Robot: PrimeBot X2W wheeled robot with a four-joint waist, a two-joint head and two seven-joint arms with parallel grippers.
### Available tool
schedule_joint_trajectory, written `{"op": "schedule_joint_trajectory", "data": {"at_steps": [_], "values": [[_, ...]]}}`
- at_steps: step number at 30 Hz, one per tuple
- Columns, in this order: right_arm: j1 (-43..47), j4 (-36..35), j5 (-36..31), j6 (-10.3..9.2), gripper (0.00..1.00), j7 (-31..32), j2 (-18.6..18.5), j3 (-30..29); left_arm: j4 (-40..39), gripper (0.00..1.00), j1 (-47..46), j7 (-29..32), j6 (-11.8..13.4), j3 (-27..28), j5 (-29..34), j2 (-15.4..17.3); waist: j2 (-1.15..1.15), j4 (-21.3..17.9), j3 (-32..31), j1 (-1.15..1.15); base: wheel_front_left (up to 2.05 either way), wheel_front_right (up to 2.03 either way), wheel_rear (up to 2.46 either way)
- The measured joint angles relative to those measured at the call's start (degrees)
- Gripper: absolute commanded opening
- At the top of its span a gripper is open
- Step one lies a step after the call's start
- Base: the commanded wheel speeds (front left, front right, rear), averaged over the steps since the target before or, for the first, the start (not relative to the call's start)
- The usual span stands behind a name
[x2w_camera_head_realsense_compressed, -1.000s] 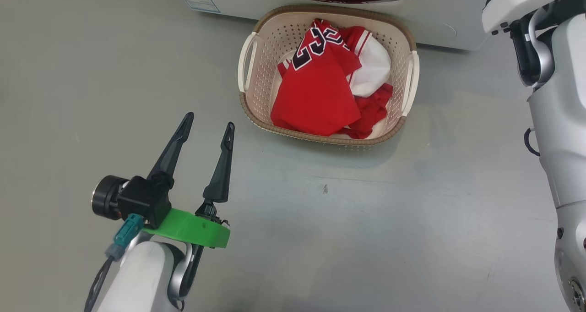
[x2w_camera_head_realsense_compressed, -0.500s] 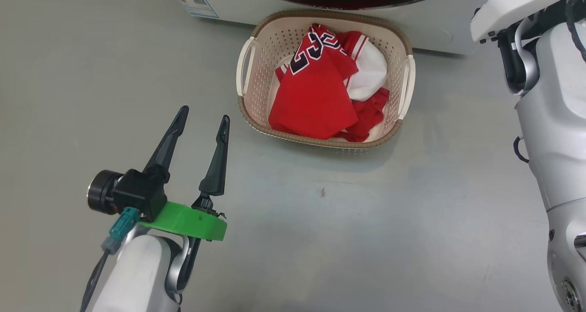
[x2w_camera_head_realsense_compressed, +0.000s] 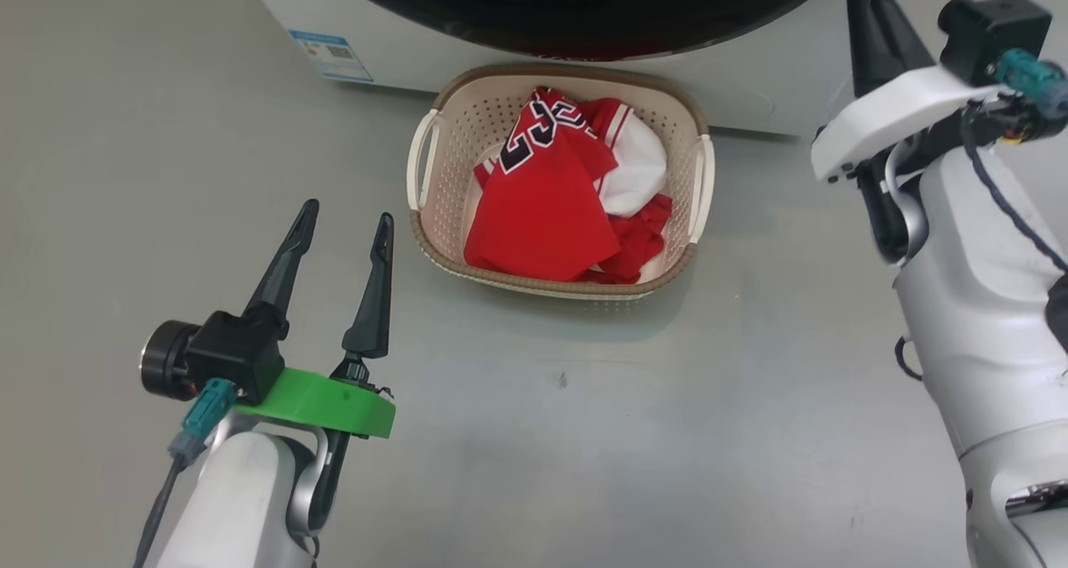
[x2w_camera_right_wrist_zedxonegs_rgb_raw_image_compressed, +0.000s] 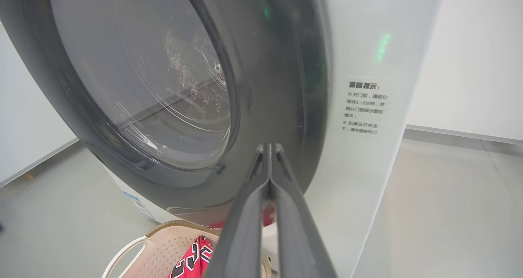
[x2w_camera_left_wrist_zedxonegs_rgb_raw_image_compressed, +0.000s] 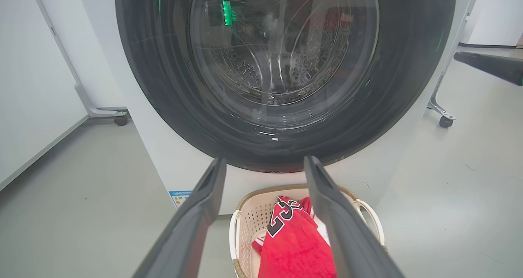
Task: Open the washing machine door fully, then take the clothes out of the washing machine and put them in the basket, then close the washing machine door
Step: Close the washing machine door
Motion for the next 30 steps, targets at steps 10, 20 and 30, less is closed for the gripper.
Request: {"op": "schedule_joint_trajectory", "data": {"at_steps": [10, 20, 30], "values": [[9.1, -3.7, 1.5, 0.27, 1.00, -0.5, 0.8, -1.2, 1.0, 1.00, 2.0, 0.0, 0.0, 1.1, 0.5, 0.9, 0.00, -3.3, -3.9, 0.00, 0.00, 0.00, 0.00], [18.9, -9.8, 2.1, -0.12, 1.00, -0.5, 1.7, -4.2, 2.5, 1.00, 4.6, 0.0, 0.0, 1.9, 1.4, 2.5, 0.00, -7.0, -8.8, 0.00, 0.00, 0.00, 0.00], [30.2, -14.9, 2.4, -1.11, 1.00, -0.5, 2.6, -5.6, 3.6, 1.00, 8.0, 0.0, 0.0, 2.2, 1.4, 2.8, 0.00, -10.4, -14.1, 0.00, 0.00, 0.00, 0.00]]}}
